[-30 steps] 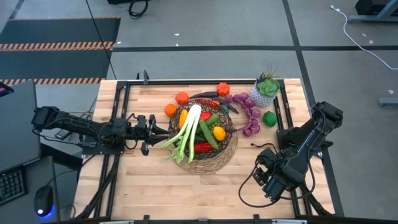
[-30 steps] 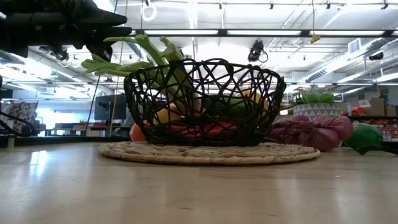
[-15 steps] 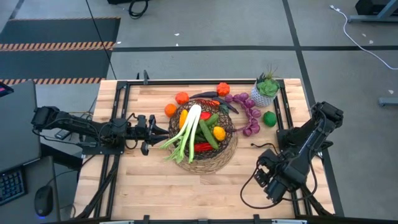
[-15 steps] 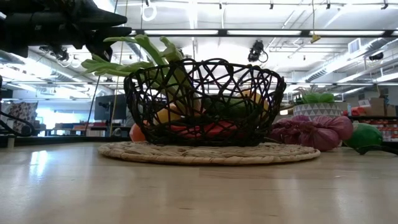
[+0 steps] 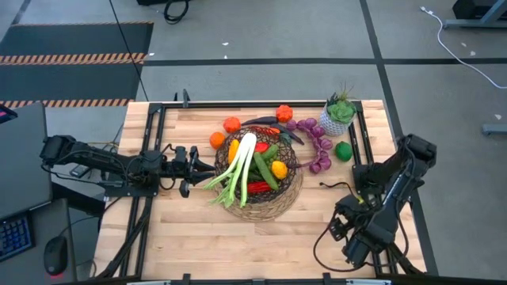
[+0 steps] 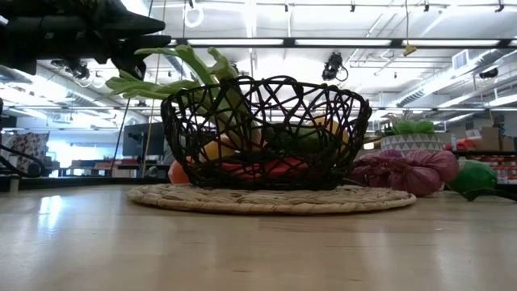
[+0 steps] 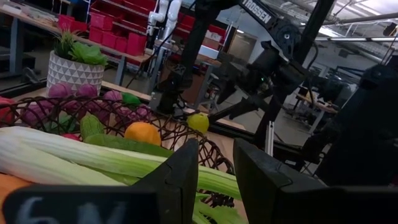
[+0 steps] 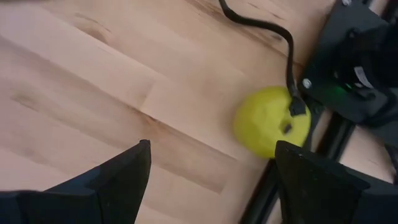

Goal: Build produce basket
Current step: Put the green guava into the black basket

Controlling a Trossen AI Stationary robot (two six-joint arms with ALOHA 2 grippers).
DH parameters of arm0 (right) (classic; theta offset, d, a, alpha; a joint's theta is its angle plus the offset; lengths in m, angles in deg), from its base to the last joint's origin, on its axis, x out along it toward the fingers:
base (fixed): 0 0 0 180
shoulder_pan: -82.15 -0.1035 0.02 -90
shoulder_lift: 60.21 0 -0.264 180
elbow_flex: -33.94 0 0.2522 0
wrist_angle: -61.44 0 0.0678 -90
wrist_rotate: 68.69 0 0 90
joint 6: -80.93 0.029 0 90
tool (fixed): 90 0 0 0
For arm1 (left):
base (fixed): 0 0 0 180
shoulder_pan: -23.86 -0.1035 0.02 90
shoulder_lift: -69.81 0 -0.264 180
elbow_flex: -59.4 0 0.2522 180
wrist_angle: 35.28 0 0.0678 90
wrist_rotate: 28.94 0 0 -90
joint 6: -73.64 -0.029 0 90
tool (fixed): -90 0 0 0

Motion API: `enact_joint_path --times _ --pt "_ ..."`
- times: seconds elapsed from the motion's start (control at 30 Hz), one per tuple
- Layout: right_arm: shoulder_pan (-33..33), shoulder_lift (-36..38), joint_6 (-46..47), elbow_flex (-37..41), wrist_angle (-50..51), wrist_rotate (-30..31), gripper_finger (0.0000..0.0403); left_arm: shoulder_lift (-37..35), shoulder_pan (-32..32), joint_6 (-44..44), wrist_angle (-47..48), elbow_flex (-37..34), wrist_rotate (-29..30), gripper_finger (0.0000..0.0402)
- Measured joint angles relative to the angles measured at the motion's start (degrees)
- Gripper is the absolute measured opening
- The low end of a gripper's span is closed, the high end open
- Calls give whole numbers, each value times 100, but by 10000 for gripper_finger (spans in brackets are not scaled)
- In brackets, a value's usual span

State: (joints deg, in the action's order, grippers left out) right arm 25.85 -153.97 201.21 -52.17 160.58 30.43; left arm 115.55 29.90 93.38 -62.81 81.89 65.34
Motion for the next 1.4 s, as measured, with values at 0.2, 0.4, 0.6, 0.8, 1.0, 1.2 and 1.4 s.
enact_joint_path --times 0.2,0.4,0.6,0.8,1.0,1.2,1.4 --pt "-142 -95 296 0 189 -180 347 -2 1 30 0 0 -2 107" --pt "-337 -84 632 94 450 -578 347 0 1 188 0 0 0 107" --pt "-364 -75 625 481 291 -667 347 -2 0 188 1 0 -1 107" --pt "-375 -73 619 985 -154 -878 347 -2 1 184 2 0 -2 107" --pt "-406 -71 597 1325 -431 -877 347 -2 1 181 0 0 0 107" --pt "-415 -69 594 1631 -894 -844 347 -2 1 173 0 0 0 107" --pt "-412 -65 581 1825 -1029 -783 347 -2 1 211 0 0 1 107"
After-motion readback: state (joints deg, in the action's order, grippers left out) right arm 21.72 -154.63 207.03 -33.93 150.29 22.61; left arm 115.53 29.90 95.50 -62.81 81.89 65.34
